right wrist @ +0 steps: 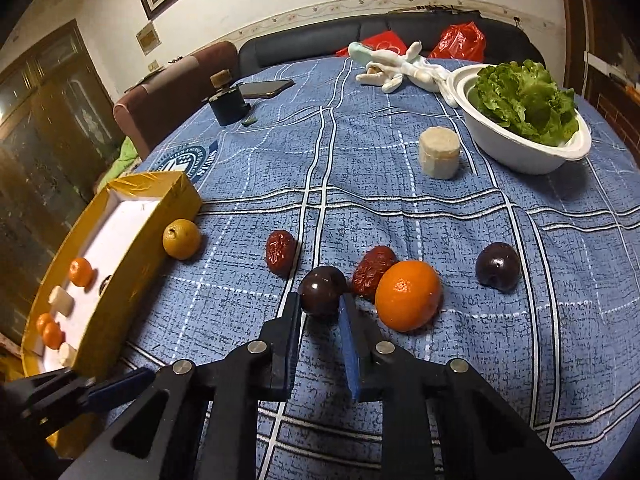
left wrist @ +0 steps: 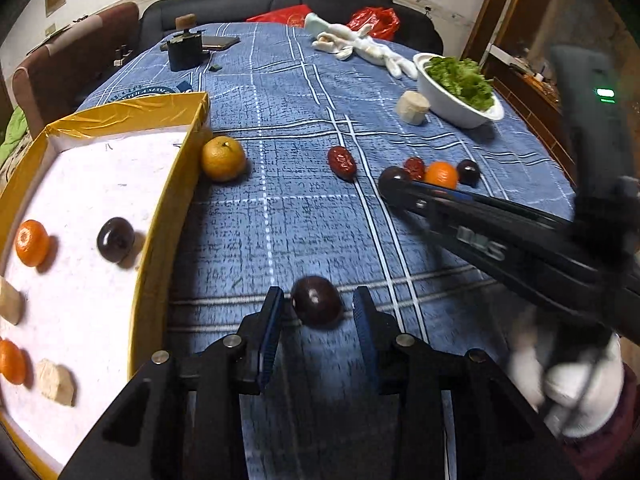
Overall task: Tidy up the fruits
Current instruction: 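Grasp a dark plum with the left tool while the right tool grasps another dark plum, then carry both plums into the tray and open both tools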
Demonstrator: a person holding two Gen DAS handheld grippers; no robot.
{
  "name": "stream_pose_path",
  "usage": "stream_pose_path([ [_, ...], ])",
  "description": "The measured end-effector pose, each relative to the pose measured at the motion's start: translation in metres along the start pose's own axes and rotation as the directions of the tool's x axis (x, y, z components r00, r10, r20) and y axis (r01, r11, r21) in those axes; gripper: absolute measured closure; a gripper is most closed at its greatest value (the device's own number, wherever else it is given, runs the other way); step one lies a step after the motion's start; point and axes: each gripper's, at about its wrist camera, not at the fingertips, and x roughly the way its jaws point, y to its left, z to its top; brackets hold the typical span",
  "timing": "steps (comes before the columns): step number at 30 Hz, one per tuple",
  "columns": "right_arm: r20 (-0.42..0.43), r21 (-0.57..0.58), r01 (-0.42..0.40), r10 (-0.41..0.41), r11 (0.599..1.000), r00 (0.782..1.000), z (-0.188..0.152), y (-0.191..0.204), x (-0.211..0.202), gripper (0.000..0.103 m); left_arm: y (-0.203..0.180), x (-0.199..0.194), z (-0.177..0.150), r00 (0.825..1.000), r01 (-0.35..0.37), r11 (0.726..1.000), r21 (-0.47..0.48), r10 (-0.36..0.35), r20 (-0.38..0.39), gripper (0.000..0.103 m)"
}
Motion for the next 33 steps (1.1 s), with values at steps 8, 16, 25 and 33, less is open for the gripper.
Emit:
stream_pose_path([
  [8,0.034,0.045,-0.132,0.13,0.99,0.991,0.0,-0.004,-0.019,0.082,0.0,0.003,0.003,1.0,-0.02,1.0,-0.007,0.02,0.019,0.08],
  [16,0.034,0.042,-0.215,0.214,0.976,0.976,-0.003,0.007,-0.025,0.081,0.058,-0.068,-0.01,0.99,0.036,0.983,-0.182,-0.01,0.139,0.079],
  [25,0.017,-0.094,-0.321,0.324,0.942,0.946,-0.019,0.084,-0.048,0.081,0.166,-0.122,-0.051,0.973,-0.04,0.908,-0.418,0.131,0.191,0.079],
  [33,-0.111,-0.238,-0.373,0.356,0.897,0.928,-0.039,0.179,-0.028,0.08,0.198,-0.116,-0.075,0.981,0.0,0.869,-0.495,0.095,0.167,0.077],
])
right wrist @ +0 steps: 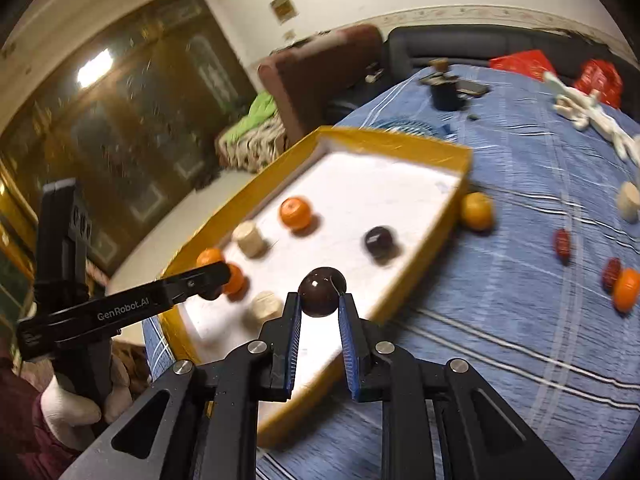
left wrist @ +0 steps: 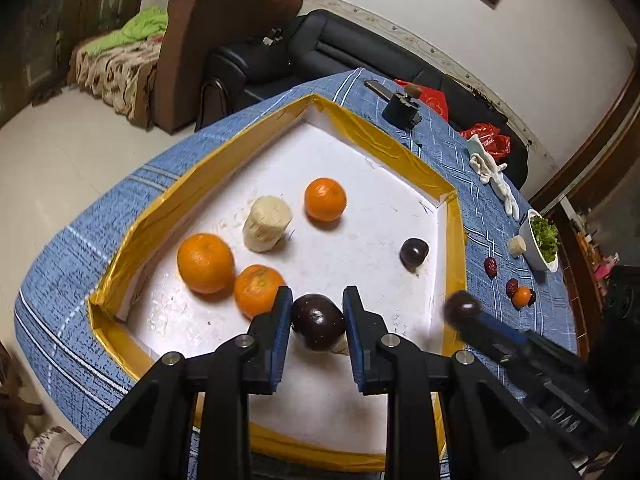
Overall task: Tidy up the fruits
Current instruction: 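Carry both plums into the tray and open both tools, then lift both open tools up and away from the tray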
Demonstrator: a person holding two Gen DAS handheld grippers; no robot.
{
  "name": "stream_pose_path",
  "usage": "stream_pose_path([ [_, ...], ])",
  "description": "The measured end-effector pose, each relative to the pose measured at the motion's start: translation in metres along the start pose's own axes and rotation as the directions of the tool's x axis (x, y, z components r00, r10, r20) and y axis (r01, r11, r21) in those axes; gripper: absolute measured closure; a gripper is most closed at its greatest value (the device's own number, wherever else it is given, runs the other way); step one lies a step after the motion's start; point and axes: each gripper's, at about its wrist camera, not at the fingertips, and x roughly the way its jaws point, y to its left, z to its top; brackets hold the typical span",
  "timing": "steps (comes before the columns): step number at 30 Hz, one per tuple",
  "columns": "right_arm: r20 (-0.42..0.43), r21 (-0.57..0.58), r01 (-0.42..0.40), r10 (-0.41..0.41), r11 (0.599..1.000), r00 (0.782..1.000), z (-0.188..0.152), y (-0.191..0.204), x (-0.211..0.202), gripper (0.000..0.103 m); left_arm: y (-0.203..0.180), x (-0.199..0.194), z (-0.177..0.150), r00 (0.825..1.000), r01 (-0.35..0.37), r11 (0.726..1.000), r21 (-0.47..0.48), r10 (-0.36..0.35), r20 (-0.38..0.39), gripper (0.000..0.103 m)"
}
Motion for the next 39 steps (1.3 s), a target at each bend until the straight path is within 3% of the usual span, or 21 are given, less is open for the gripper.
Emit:
stream_pose_path([
  [1,-0.013,-0.011,0.008,-0.009,1.0,1.0,0.0,0.007,0.008,0.079,0.002,0.001,-0.001,1.0,0.01,1.0,-0.007,-0.01,-0.006,0.067],
  [2,-0.019,-0.02,0.019,-0.02,1.0,1.0,0.001,0.011,0.013,0.079,0.004,0.0,-0.001,1.0,0.024,1.0,-0.015,-0.024,-0.013,0.051],
  [3,-0.025,-0.03,0.034,-0.035,0.999,0.999,0.001,0.015,0.017,0.076,0.006,-0.002,-0.002,0.999,0.037,0.999,-0.023,-0.037,-0.013,0.044],
  [4,-0.035,-0.038,0.043,-0.045,0.998,0.998,0.002,0.018,0.021,0.066,0.008,-0.006,-0.002,0.999,0.053,0.998,-0.03,-0.054,-0.006,0.037],
  [6,-0.036,-0.04,0.045,-0.046,0.998,0.998,0.002,0.022,0.024,0.047,0.012,-0.011,-0.002,0.998,0.068,0.997,-0.036,-0.068,0.005,0.036],
  [7,-0.026,-0.041,0.048,-0.049,0.998,0.998,0.002,0.024,0.022,0.042,0.014,-0.014,-0.001,0.997,0.073,0.997,-0.04,-0.072,0.008,0.034],
  [12,-0.01,-0.022,0.073,-0.073,0.997,0.997,0.001,0.021,0.016,0.042,0.017,-0.021,0.0,0.995,0.096,0.994,-0.062,-0.094,0.021,0.027],
  [16,-0.004,0.016,0.069,-0.069,0.997,0.998,-0.005,0.013,0.01,0.042,0.009,-0.025,-0.004,0.998,0.055,0.998,-0.04,-0.053,0.038,0.016],
  [22,0.032,0.045,0.063,-0.065,0.997,0.997,-0.016,0.011,-0.008,0.041,-0.01,-0.025,-0.015,0.991,0.134,0.991,0.002,-0.134,-0.013,0.016],
  [26,0.062,0.048,0.063,-0.066,0.997,0.996,-0.019,0.012,-0.024,0.041,-0.021,-0.037,-0.021,0.99,0.14,0.99,0.019,-0.14,-0.017,0.016],
  [30,0.107,0.048,0.067,-0.072,0.997,0.992,-0.027,0.013,-0.046,0.03,-0.036,-0.055,-0.028,0.99,0.137,0.988,0.068,-0.139,0.013,0.016],
  [33,0.095,0.062,0.089,-0.095,0.994,0.991,-0.034,0.008,-0.054,0.03,-0.041,-0.065,-0.026,0.99,0.144,0.988,0.055,-0.144,-0.006,0.016],
  [37,0.157,0.091,0.087,-0.101,0.992,0.982,-0.034,0.005,-0.089,0.03,-0.048,-0.11,-0.025,0.98,0.164,0.983,0.086,-0.172,0.097,0.016],
  [39,0.218,0.099,0.111,-0.13,0.989,0.967,-0.031,0.004,-0.12,0.03,-0.049,-0.136,-0.023,0.971,0.172,0.98,0.096,-0.185,0.151,0.016],
])
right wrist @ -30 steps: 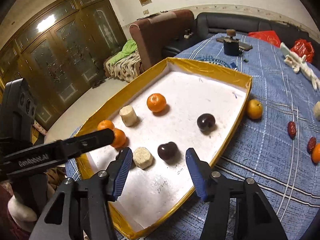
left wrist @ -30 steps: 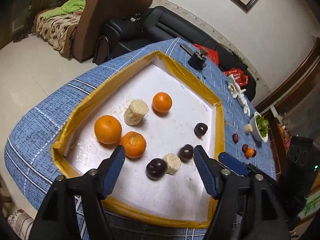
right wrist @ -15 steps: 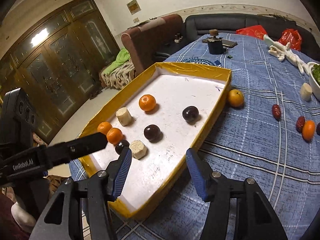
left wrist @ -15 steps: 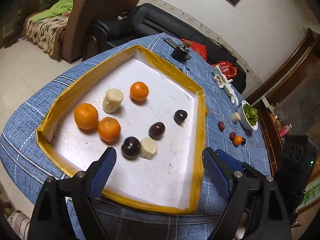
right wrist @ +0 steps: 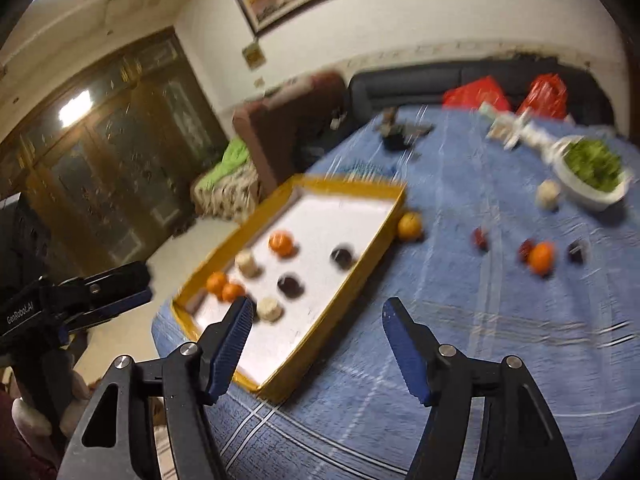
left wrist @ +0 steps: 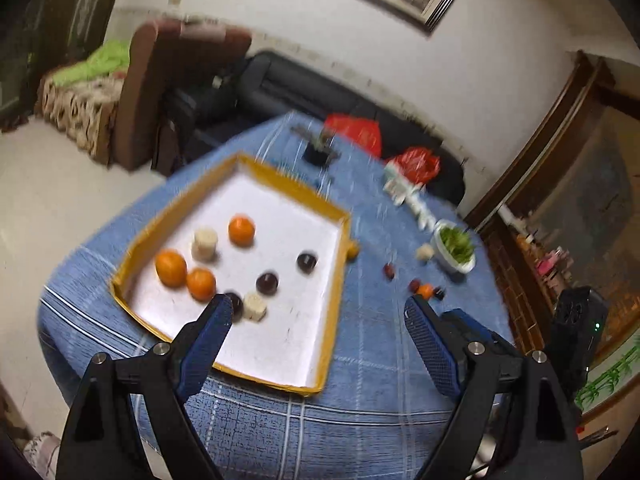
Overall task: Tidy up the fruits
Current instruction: 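Lift both open tools up and away from the tray, then lower the right tool onto a small orange and close on it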
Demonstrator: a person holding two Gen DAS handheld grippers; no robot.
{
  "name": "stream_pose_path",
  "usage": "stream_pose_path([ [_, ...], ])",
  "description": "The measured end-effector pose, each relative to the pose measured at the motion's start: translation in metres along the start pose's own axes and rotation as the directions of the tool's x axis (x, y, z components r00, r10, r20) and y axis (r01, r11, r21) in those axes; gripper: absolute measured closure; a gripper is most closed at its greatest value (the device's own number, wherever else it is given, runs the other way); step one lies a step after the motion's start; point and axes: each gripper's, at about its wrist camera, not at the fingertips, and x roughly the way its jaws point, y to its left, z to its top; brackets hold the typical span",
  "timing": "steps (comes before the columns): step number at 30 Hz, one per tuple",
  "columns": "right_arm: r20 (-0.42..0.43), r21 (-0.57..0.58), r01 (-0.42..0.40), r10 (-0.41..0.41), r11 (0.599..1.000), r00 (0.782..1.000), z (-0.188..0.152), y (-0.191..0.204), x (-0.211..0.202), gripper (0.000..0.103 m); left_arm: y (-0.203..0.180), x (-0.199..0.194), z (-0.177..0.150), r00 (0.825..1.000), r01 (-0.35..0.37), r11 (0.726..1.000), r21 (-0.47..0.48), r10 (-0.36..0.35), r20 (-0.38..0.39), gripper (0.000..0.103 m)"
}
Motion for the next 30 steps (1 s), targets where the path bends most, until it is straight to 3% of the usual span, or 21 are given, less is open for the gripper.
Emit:
stream_pose_path([
  [5,0.135,0.048,0.024,-0.03,0.999,0.99,0.024,-0.018,-0.072,0.03,-0.023,-0.055,0.017,0.984,-0.052,0.996,0.071,0.038,0.175,0.016],
  [11,0.28,0.078,0.104,-0.122,0.992,0.952,0.086,-0.04,-0.175,0.03,-0.066,-0.077,0.049,0.967,-0.055,0.979,0.194,0.004,0.255,0.016],
  [14,0.38,0.063,0.179,-0.19,0.982,0.905,0.131,-0.038,-0.227,0.03,-0.088,-0.072,0.063,0.963,-0.062,0.963,0.263,-0.011,0.27,0.015],
  [16,0.455,0.046,0.263,-0.255,0.964,0.853,0.164,-0.032,-0.254,0.013,-0.101,-0.061,0.071,0.964,-0.05,0.953,0.299,-0.032,0.263,0.014],
  [18,0.488,0.04,0.319,-0.297,0.947,0.821,0.182,-0.03,-0.261,0.006,-0.111,-0.038,0.071,0.972,-0.017,0.944,0.33,-0.061,0.225,0.013],
  [20,0.466,0.035,0.325,-0.303,0.945,0.831,0.185,-0.036,-0.245,0.006,-0.115,-0.007,0.064,0.985,0.022,0.942,0.334,-0.078,0.155,0.013],
  [23,0.331,0.05,0.277,-0.277,0.96,0.902,0.16,-0.064,-0.179,0.009,-0.108,0.042,0.05,0.996,0.063,0.952,0.3,-0.077,0.035,0.014],
  [24,0.274,0.057,0.276,-0.281,0.96,0.92,0.147,-0.075,-0.151,0.018,-0.103,0.057,0.045,0.998,0.061,0.958,0.281,-0.065,0.005,0.019],
  [25,0.214,0.061,0.274,-0.281,0.96,0.936,0.135,-0.086,-0.121,0.038,-0.095,0.073,0.041,0.998,0.061,0.965,0.254,-0.055,-0.031,0.032],
  [26,0.132,0.066,0.266,-0.273,0.962,0.953,0.12,-0.098,-0.085,0.049,-0.088,0.081,0.038,0.997,0.065,0.97,0.236,-0.053,-0.054,0.044],
  [27,0.04,0.08,0.253,-0.257,0.964,0.966,0.108,-0.111,-0.046,0.065,-0.08,0.09,0.036,0.995,0.068,0.976,0.209,-0.052,-0.081,0.046],
  [30,-0.09,0.104,0.221,-0.212,0.97,0.973,0.088,-0.125,0.032,0.066,-0.053,0.103,0.032,0.994,0.042,0.991,0.13,-0.029,-0.103,0.046],
])
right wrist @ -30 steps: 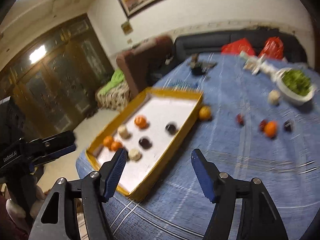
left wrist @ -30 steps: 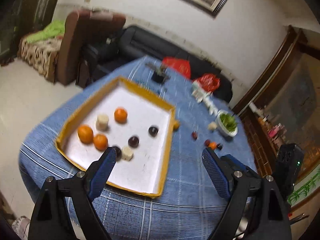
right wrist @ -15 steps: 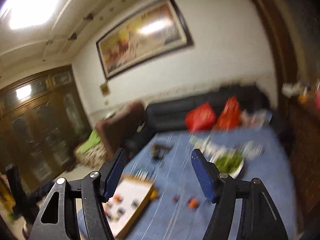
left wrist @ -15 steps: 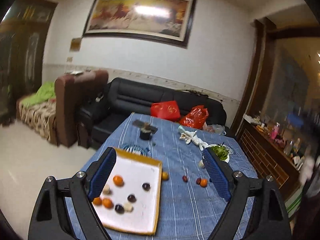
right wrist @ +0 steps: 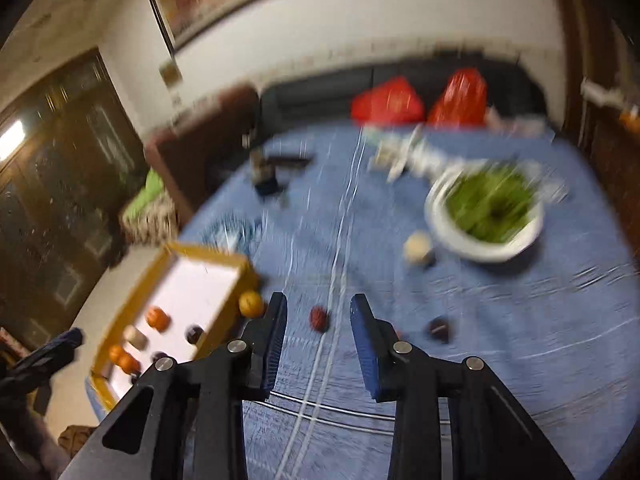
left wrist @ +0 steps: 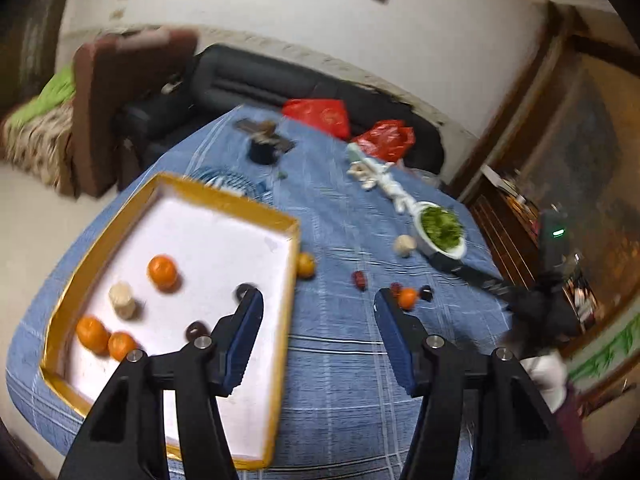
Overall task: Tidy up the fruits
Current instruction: 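Lower the right tool onto a small orange and close on it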
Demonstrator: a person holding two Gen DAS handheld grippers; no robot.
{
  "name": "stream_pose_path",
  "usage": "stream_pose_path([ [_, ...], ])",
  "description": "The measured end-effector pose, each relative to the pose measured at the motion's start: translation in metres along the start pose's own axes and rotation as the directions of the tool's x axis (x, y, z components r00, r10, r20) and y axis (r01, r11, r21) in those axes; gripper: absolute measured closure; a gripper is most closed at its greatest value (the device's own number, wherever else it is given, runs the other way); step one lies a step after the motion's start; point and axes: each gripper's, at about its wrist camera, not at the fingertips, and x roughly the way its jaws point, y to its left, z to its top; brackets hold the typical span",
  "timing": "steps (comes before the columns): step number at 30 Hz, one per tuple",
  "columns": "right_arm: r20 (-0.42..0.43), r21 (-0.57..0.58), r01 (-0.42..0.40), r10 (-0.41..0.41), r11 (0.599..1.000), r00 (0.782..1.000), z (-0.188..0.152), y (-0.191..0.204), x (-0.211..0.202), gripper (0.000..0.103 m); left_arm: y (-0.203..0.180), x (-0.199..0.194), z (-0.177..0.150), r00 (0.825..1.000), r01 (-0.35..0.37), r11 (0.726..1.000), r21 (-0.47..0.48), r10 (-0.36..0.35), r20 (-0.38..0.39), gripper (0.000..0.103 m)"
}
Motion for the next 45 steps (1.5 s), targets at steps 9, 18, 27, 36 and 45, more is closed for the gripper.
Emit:
stream_pose_path([
  [9,-0.108,0.03,-0.122,0.124,0.992,0.986,0.005,0.037,0.131,0.066,0.045,0.015,-0.012,0.999,-0.008,0.992,-0.125,0.002,-0.052,0.037],
  [18,-0.273,0.111,-0.271,0.292,0.956,0.917,-0.007,0.029,0.164,0.07,0.07,0.015,-0.017,0.999,-0.006,0.988,-0.157,0.0,-0.043,0.032],
  [27,-0.203,-0.068,-0.094,0.079,0.993,0.976,-0.037,0.013,0.089,0.04,0.07,0.028,-0.027,0.997,0.008,0.986,-0.164,-0.02,-0.075,0.032],
  [36,-0.195,-0.1,-0.068,0.048,0.993,0.98,-0.087,0.028,0.08,0.039,0.062,0.002,-0.026,1.0,-0.027,0.992,-0.123,0.026,-0.011,0.028],
  [45,-0.166,-0.025,-0.095,0.09,0.995,0.982,-0.119,-0.009,0.043,0.049,0.01,0.028,-0.034,0.996,0.031,0.999,-0.017,-0.032,-0.085,0.028],
])
